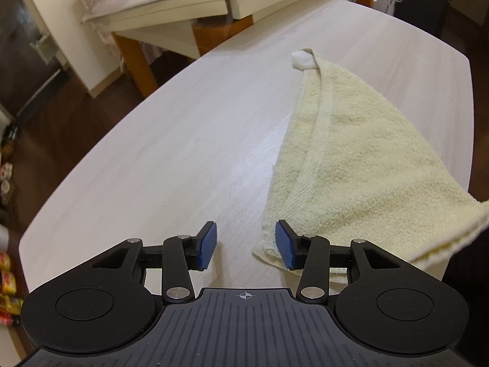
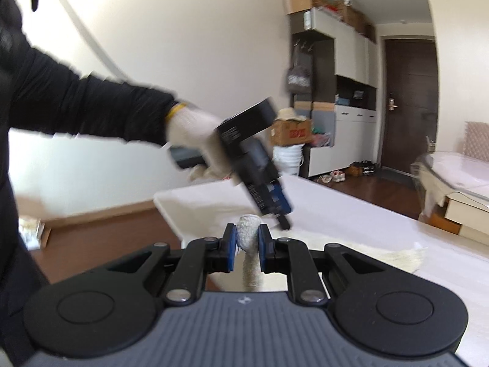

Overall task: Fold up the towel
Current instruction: 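Lift the held corner with the right gripper and fold it over the triangle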

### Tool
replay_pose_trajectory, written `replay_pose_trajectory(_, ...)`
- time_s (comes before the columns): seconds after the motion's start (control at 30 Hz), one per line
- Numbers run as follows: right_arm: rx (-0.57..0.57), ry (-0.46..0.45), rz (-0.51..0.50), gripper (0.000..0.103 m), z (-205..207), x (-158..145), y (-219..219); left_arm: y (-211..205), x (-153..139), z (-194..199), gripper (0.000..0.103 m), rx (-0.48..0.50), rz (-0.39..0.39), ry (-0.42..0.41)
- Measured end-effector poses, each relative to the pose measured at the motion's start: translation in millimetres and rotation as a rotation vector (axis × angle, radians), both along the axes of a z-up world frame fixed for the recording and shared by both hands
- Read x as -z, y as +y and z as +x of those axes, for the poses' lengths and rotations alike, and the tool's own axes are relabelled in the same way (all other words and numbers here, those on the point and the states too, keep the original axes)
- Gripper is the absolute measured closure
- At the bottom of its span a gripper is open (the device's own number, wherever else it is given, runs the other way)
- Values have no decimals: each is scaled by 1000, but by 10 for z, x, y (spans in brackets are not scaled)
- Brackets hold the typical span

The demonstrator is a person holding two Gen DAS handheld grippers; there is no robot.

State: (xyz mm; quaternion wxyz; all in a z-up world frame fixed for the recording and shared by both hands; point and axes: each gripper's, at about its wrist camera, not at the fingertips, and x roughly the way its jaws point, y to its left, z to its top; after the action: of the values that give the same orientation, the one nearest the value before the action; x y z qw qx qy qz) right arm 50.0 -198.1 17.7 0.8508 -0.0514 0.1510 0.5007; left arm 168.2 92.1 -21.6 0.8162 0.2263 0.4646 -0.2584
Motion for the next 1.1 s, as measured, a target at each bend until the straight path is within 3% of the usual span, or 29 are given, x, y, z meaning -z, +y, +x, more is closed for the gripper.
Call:
replay_pose_trajectory(0.43, 69, 56, 75, 87, 750, -41, -269, 24, -12, -14, 53, -60, -10, 13)
replay_pose_trajectory(0.87, 124, 376, 51, 87, 1972, 223, -424, 257, 28, -53, 49, -190, -138, 20)
replay_pose_trajectory(1.1, 160, 448, -23, 86, 2285, 410, -380, 314, 41, -89, 47, -222, -171, 13)
